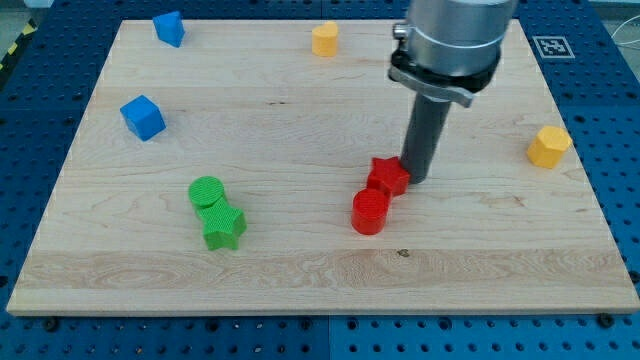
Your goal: Move your arm towards the blue cube
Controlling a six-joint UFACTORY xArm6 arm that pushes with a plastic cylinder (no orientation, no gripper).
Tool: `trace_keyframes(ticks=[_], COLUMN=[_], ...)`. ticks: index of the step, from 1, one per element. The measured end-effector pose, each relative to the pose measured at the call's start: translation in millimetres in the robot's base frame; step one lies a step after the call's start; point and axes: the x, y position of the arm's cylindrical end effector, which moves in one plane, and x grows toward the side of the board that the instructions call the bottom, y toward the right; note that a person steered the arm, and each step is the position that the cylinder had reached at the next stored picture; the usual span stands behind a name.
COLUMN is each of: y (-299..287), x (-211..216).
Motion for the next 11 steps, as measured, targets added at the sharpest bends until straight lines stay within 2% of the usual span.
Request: trace_keyframes(ticks=[2, 4, 5, 6, 7, 8, 9, 10, 11], y=[-26, -80, -112, -124, -161, -231, -298, -338, -342], x=[-3, -80, -77, -41, -12, -13, -22, -46, -85])
